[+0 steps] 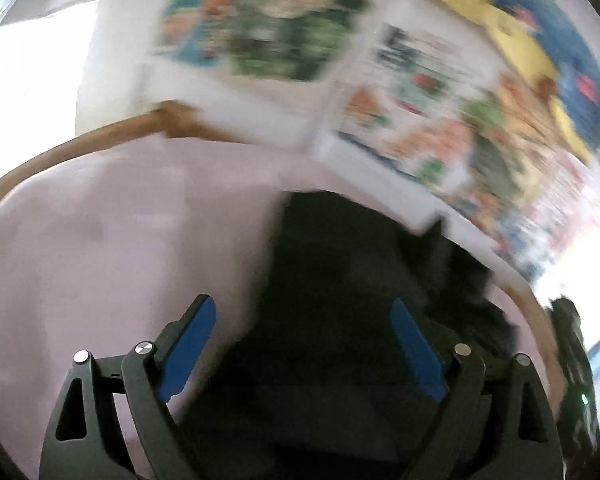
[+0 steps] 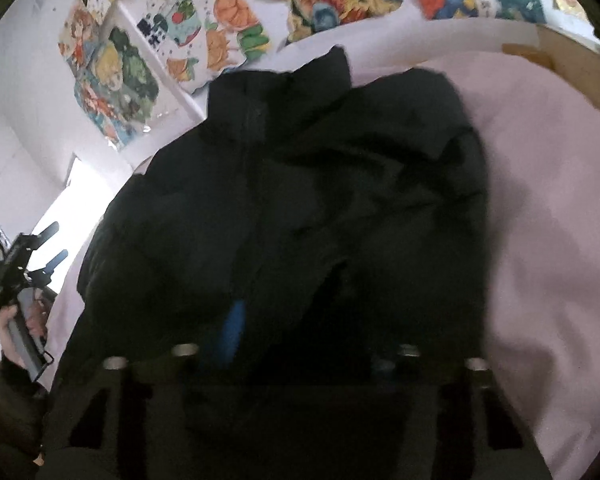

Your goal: Fold large clothes

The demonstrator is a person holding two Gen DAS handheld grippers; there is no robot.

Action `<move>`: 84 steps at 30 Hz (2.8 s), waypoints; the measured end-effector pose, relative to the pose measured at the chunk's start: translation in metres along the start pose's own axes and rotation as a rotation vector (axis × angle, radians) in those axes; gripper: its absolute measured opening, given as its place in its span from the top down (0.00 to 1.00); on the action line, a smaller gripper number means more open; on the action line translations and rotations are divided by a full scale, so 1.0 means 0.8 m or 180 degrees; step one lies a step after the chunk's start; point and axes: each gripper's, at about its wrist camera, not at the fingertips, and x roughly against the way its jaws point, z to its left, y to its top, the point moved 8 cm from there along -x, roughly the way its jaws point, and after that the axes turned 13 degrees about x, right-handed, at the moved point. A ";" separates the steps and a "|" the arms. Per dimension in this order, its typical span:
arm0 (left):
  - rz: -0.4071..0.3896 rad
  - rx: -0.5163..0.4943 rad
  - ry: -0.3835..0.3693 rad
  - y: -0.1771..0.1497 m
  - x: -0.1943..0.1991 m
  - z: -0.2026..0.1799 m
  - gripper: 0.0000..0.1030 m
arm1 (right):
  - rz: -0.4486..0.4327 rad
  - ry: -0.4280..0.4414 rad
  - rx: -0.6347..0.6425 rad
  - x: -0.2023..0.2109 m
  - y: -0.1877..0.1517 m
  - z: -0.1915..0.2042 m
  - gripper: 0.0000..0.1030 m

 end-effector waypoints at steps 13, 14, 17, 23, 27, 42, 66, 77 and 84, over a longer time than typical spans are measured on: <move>0.0243 -0.0052 -0.0138 -0.014 0.004 0.032 0.16 | -0.0514 -0.0586 0.0142 0.093 0.042 -0.013 0.96; 0.0236 -0.0135 -0.0132 -0.017 0.003 0.026 0.16 | -0.0535 -0.0659 0.0122 0.099 0.044 -0.021 0.96; 0.0238 -0.0300 -0.0188 -0.027 -0.005 0.009 0.16 | -0.0496 -0.0922 0.0091 0.106 0.040 -0.048 0.95; 0.0316 -0.0810 -0.0103 -0.057 -0.044 -0.028 0.16 | -0.0090 -0.1144 0.0203 0.059 0.014 -0.066 0.91; 0.0260 -0.1208 0.0108 -0.070 -0.069 -0.044 0.16 | -0.0055 -0.1450 0.0285 0.062 0.014 -0.075 0.84; 0.0388 -0.1416 0.0336 -0.100 -0.118 -0.022 0.13 | 0.0151 -0.1355 0.1538 -0.010 -0.002 -0.013 0.77; 0.0610 -0.1058 0.0177 -0.091 -0.133 0.001 0.01 | 0.0391 -0.1076 0.1441 -0.069 -0.026 -0.051 0.75; 0.0211 -0.1181 -0.0261 -0.036 -0.088 -0.095 0.01 | -0.0079 -0.0760 0.0895 -0.009 0.064 -0.043 0.24; 0.0603 -0.1451 -0.0427 -0.040 -0.192 -0.183 0.01 | -0.0312 -0.0764 0.0434 -0.042 0.155 -0.070 0.22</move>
